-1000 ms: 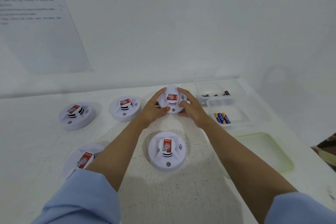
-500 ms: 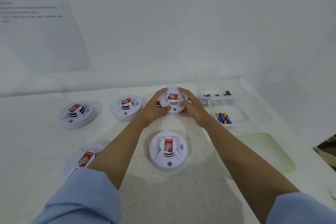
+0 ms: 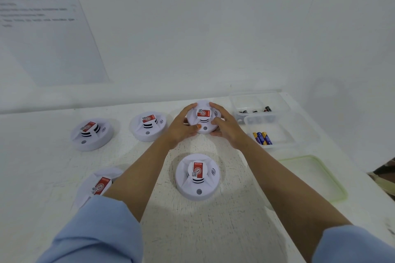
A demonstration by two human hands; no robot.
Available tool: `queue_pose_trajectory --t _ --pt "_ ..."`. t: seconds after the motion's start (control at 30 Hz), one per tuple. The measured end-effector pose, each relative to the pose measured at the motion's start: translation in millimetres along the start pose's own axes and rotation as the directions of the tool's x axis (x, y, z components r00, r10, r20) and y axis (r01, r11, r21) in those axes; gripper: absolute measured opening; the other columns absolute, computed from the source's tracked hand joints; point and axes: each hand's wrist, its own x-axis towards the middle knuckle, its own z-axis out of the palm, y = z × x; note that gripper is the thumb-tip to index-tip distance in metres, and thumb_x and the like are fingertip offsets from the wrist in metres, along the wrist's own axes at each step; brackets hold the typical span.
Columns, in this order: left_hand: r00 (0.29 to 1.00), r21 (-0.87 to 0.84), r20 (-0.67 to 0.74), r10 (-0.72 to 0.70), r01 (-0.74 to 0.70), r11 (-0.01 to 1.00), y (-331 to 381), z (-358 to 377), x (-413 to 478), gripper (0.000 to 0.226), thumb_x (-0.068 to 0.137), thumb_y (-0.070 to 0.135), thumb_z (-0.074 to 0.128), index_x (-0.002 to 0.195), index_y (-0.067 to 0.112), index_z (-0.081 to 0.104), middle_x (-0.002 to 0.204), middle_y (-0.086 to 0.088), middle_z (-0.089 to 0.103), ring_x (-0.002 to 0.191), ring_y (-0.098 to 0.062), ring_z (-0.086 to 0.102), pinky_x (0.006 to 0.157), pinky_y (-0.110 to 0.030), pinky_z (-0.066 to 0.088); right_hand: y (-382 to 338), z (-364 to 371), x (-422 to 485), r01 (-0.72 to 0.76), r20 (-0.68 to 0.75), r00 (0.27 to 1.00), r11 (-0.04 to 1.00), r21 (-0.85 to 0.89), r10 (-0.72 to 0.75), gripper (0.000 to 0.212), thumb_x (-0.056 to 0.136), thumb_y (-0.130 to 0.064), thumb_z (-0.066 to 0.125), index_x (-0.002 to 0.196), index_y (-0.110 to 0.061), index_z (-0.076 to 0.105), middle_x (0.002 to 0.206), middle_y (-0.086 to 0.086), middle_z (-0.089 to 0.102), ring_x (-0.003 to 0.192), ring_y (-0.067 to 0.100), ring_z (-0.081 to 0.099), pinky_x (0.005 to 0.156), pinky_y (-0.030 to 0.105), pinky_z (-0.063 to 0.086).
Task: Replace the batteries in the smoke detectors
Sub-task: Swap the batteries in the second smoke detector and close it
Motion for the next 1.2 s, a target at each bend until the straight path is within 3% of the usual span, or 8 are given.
queue_pose_trajectory --t 0.23,0.47,1.2 --pt "1.0 0.004 0.008 -0.003 0.003 1.0 -0.2 -0.4 0.2 0.06 0.085 0.001 0.063 0.129 0.034 0.04 0.128 -0.011 0.047 0.106 -0.026 0.054 0.073 -0.022 0.056 -1.9 0.3 -1.2 -0.005 -0.002 1.0 1.0 0.011 0.005 0.051 0.089 0.003 0.04 0.129 -0.028 0.044 0.124 0.001 0.047 0.109 0.024 0.05 0.072 0.027 0.054" --pt "1.0 0.023 -0.014 0.009 -0.009 1.0 -0.9 0.1 1.5 0.06 0.085 0.001 0.062 0.133 0.029 0.039 0.135 -0.014 0.044 0.118 -0.034 0.049 0.078 -0.028 0.054 -3.0 0.4 -2.0 -0.005 -0.005 1.0 1.0 0.015 0.005 0.05 0.089 0.003 0.039 0.13 -0.026 0.044 0.12 0.0 0.048 0.101 0.019 0.052 0.065 0.022 0.054" --pt "1.0 0.025 -0.016 -0.003 0.003 1.0 -1.1 1.4 1.4 0.06 0.085 0.002 0.063 0.132 0.031 0.039 0.136 -0.013 0.044 0.117 -0.033 0.05 0.084 -0.034 0.053 -1.7 1.4 -1.8 -0.018 -0.011 1.0 1.0 -0.009 0.018 0.049 0.091 0.001 0.037 0.131 -0.027 0.043 0.122 0.003 0.049 0.102 0.021 0.053 0.064 0.021 0.054"
